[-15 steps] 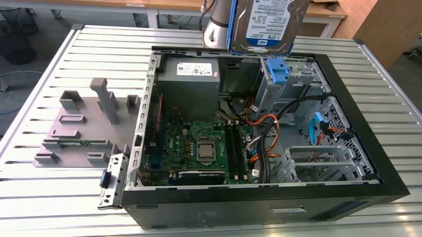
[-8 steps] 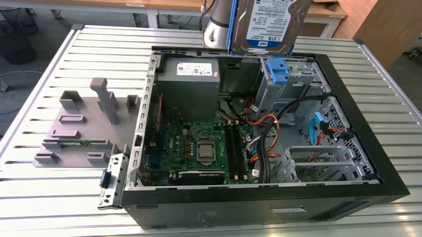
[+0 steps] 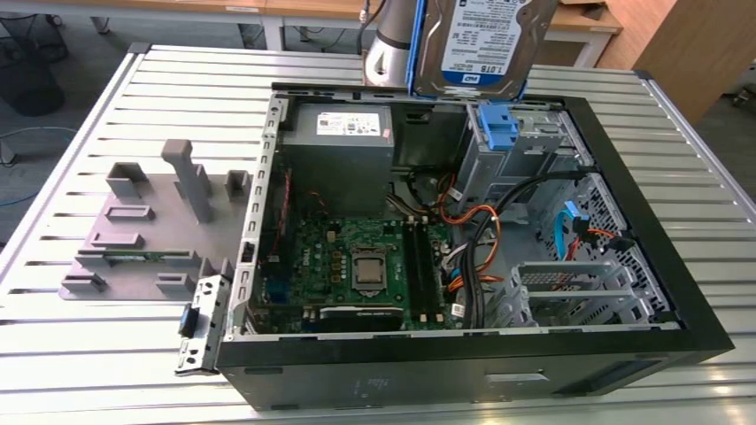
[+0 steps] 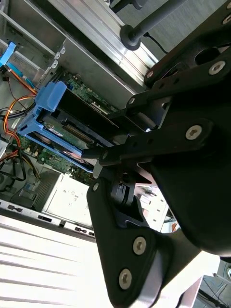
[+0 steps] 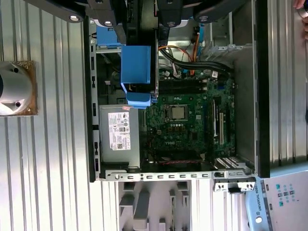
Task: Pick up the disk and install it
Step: 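Pick up the disk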
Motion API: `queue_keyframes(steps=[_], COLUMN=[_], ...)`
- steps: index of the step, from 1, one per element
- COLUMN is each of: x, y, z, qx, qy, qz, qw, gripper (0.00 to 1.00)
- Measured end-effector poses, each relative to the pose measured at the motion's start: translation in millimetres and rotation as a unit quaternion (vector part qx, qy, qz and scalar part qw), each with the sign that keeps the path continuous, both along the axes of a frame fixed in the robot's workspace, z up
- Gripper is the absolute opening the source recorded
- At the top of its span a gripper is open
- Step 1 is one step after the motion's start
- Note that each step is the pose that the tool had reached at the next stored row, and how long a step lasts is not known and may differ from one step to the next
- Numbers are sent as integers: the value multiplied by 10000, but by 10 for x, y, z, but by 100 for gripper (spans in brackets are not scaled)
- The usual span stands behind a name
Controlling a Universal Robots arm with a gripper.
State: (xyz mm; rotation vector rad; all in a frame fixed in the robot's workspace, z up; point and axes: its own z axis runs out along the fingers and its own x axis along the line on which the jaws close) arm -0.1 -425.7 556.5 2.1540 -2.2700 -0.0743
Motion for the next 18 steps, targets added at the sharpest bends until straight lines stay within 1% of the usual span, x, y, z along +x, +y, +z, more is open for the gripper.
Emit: queue_keyframes(steps=[3, 11, 14, 18], x=[1, 0, 0, 0], y=[-13, -117, -138, -143], z=[0, -7, -23, -29], qx=[0, 0, 1, -1], qy=[0, 0, 0, 0], qz=[1, 0, 0, 0], qw=[10000, 10000, 10000, 10000], gripper=[35, 35, 35, 35])
